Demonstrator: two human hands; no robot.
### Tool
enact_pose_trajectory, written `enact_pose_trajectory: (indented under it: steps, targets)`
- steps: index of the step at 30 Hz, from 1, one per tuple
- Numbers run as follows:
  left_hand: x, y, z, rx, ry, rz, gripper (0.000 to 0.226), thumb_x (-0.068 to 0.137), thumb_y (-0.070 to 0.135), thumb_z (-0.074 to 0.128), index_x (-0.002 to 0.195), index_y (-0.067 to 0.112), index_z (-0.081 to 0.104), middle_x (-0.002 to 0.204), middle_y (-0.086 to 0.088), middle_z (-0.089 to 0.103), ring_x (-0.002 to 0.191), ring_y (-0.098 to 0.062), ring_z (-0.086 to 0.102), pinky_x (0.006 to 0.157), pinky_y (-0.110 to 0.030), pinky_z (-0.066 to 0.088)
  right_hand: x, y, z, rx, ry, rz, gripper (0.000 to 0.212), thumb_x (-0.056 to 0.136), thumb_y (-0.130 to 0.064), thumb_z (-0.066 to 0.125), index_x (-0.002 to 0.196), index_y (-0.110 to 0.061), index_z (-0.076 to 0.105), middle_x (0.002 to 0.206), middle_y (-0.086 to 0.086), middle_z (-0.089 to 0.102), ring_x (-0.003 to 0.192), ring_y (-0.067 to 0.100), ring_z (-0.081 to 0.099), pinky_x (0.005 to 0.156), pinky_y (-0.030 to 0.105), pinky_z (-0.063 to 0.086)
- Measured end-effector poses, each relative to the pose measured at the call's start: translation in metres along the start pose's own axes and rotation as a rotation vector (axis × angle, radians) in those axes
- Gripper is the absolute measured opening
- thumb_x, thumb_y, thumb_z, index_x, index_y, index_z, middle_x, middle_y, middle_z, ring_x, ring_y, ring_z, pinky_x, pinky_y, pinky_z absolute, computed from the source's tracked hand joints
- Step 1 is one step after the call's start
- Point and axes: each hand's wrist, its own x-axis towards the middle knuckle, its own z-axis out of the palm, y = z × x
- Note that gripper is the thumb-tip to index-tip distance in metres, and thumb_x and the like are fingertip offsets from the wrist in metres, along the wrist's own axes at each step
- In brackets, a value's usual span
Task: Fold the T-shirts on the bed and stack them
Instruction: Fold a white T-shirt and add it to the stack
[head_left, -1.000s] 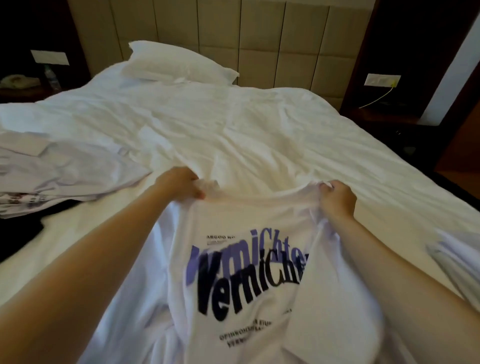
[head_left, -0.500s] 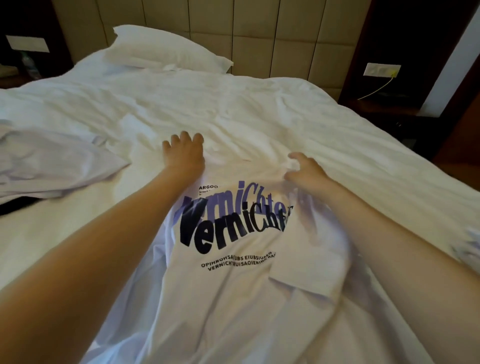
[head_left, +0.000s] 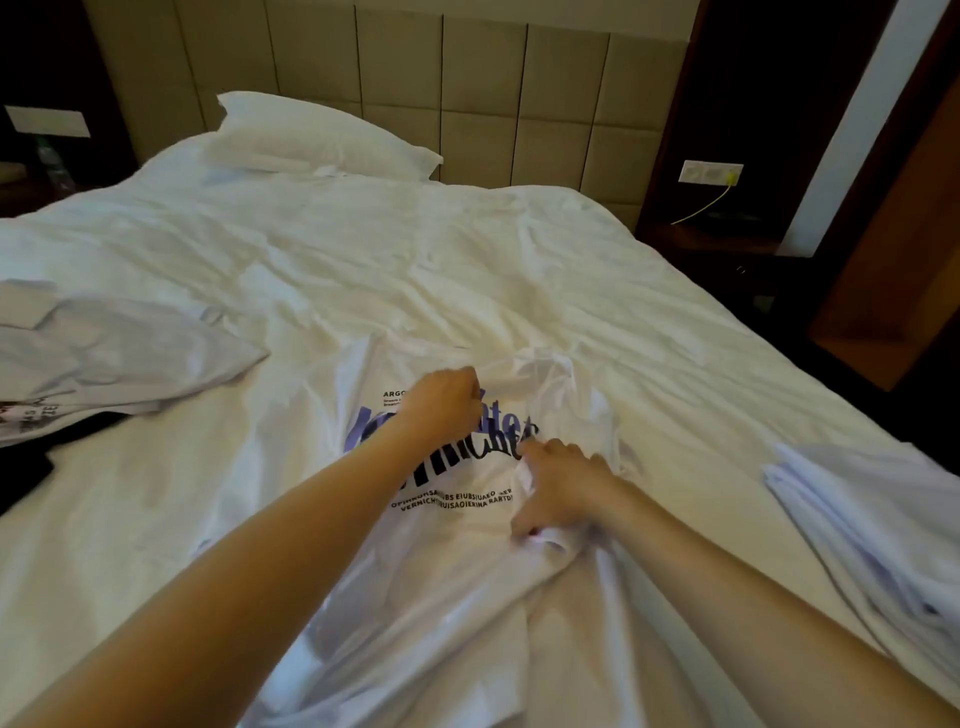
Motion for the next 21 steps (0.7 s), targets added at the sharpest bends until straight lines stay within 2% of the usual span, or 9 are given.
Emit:
enact_pose_trajectory:
  steps: [2,4,7,10,13,15,17,19,21]
  targets:
    - [0.001,0.016,0.008,-0.037,-0.126,0.013,0.014,0.095,0.017,0.042,0.098,0.010,0.054,0.095,-0.009,0.056,0.085,-0.026,0.056,0.070,-0.029,0.044,-0.002,0.009,-0.006,0.028,0.145,0.043,0.049,0.078,-0.024,0.067,0.124,-0.017,0.049,0.127,0.009,0.051,0.118,0.029,0.050,0.091,0.032,0.039]
    - [0.001,0.030,0.015,-0.037,-0.201,0.036,0.010,0.095,0.013,0.040,0.089,0.011,0.047,0.080,-0.008,0.048,0.067,-0.022,0.046,0.054,-0.026,0.033,0.000,0.024,-0.018,0.178,0.275,0.108,0.026,0.085,-0.016,0.056,0.111,-0.016,0.060,0.118,0.010,0.060,0.110,0.029,0.057,0.078,0.027,0.041]
    - [0.003,0.048,0.020,-0.121,-0.260,0.056,0.011,0.096,0.011,0.038,0.093,0.010,0.048,0.078,-0.007,0.049,0.075,-0.021,0.045,0.056,-0.026,0.032,0.002,0.062,-0.046,0.495,0.498,0.291,0.023,0.090,-0.010,0.047,0.104,-0.012,0.064,0.117,0.016,0.062,0.109,0.033,0.057,0.078,0.029,0.042]
    - [0.005,0.067,0.022,-0.215,-0.261,0.059,0.026,0.097,0.019,0.041,0.119,0.008,0.051,0.110,-0.011,0.060,0.090,-0.024,0.055,0.071,-0.028,0.040,-0.001,0.108,-0.072,0.806,0.811,0.503,0.028,0.092,-0.003,0.041,0.110,-0.007,0.062,0.121,0.019,0.060,0.113,0.034,0.054,0.084,0.031,0.042]
    - [0.009,0.088,0.027,-0.211,-0.228,0.088,0.032,0.096,0.022,0.046,0.126,0.011,0.047,0.120,-0.011,0.058,0.090,-0.024,0.057,0.073,-0.028,0.043,-0.004,0.150,-0.086,0.923,1.002,0.634,0.033,0.091,0.006,0.037,0.118,-0.004,0.052,0.123,0.020,0.055,0.111,0.036,0.053,0.077,0.033,0.039]
    - [0.011,0.103,0.032,-0.224,-0.238,0.127,0.033,0.095,0.025,0.048,0.125,0.012,0.048,0.123,-0.010,0.058,0.104,-0.025,0.055,0.078,-0.028,0.042,-0.001,0.167,-0.088,0.949,0.988,0.664,0.038,0.092,0.006,0.037,0.128,-0.003,0.043,0.130,0.022,0.049,0.114,0.038,0.052,0.083,0.038,0.043]
    - [0.010,0.123,0.040,-0.236,-0.267,0.177,0.038,0.093,0.035,0.052,0.123,0.013,0.049,0.122,-0.010,0.057,0.111,-0.026,0.053,0.086,-0.031,0.042,0.007,0.181,-0.086,0.956,0.863,0.724,0.048,0.094,0.002,0.040,0.140,-0.003,0.030,0.137,0.024,0.043,0.120,0.039,0.049,0.090,0.042,0.043]
    - [0.001,0.143,0.054,-0.165,-0.260,0.230,0.050,0.086,0.048,0.058,0.120,0.012,0.048,0.120,-0.010,0.054,0.111,-0.028,0.052,0.089,-0.035,0.042,0.015,0.189,-0.083,1.029,0.721,0.824,0.053,0.095,-0.009,0.043,0.144,-0.002,0.024,0.139,0.023,0.043,0.115,0.033,0.051,0.085,0.040,0.042]
    - [-0.013,0.161,0.071,0.013,-0.255,0.286,0.061,0.082,0.054,0.061,0.122,0.010,0.045,0.124,-0.012,0.049,0.115,-0.030,0.048,0.092,-0.038,0.039,0.017,0.193,-0.077,1.101,0.615,0.877,0.050,0.091,-0.017,0.046,0.137,-0.002,0.035,0.131,0.019,0.051,0.103,0.029,0.054,0.074,0.034,0.039]
